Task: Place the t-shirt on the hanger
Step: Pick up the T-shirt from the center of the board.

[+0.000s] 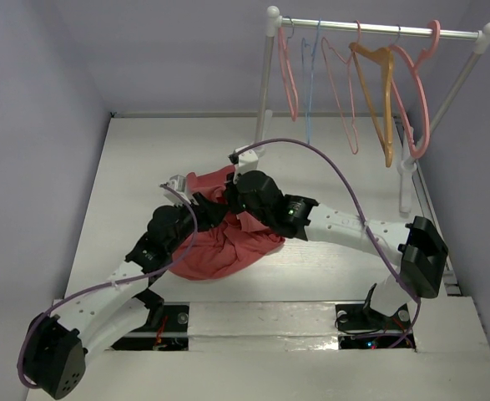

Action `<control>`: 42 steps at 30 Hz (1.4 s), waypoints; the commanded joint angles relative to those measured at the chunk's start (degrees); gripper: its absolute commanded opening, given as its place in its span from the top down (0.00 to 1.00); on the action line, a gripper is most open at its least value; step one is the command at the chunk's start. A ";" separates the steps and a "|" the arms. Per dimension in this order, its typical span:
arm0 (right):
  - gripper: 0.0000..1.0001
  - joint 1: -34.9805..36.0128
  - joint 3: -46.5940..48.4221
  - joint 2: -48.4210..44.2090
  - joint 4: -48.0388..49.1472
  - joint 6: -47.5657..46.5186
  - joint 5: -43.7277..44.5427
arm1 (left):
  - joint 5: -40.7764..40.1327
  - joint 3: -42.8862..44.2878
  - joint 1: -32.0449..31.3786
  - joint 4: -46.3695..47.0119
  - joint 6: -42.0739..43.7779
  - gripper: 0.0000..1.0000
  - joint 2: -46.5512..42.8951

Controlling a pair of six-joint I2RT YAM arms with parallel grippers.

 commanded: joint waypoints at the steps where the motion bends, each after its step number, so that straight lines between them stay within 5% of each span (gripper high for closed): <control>1: 1.00 -0.33 0.27 -1.50 3.50 1.46 -0.48 | -1.47 0.75 -0.18 0.58 0.34 0.52 1.50; 8: 1.00 -0.33 -0.52 -4.05 3.68 1.46 -1.18 | -4.38 5.05 -0.18 -1.72 1.65 0.57 8.80; 11: 1.00 -0.33 -1.66 -5.63 3.77 1.64 -1.71 | -9.20 7.33 -0.18 -5.12 2.88 0.80 7.67; 12: 1.00 -0.33 -2.19 -6.25 3.77 1.55 -1.71 | -12.17 8.30 -0.18 -7.24 3.50 0.95 5.83; 16: 1.00 -0.33 -2.81 -10.99 3.68 0.59 -2.24 | -20.71 16.20 -0.18 -21.99 8.33 1.00 1.25; 22: 1.00 3.44 3.58 -16.27 0.26 -2.83 -5.23 | -27.05 39.82 -0.18 -42.75 17.71 1.00 1.59; 26: 1.00 9.77 20.34 -12.77 -4.75 -5.74 -2.86 | -26.71 71.30 -0.18 -55.20 24.40 1.00 7.20; 30: 1.00 11.01 15.87 -16.07 -1.09 -2.41 -0.67 | -22.15 88.99 -0.18 -65.34 27.85 1.00 15.20; 33: 1.00 11.01 3.23 -20.04 0.43 0.31 8.19 | -17.40 76.30 -0.18 -63.00 27.07 1.00 13.82; 38: 1.00 7.08 -10.00 -21.37 -3.88 8.21 15.68 | -9.14 41.52 -0.70 -48.34 21.36 1.00 4.42; 42: 1.00 3.11 -14.94 -21.02 -4.58 9.55 15.95 | -6.58 31.55 -3.25 -42.35 17.14 1.00 1.77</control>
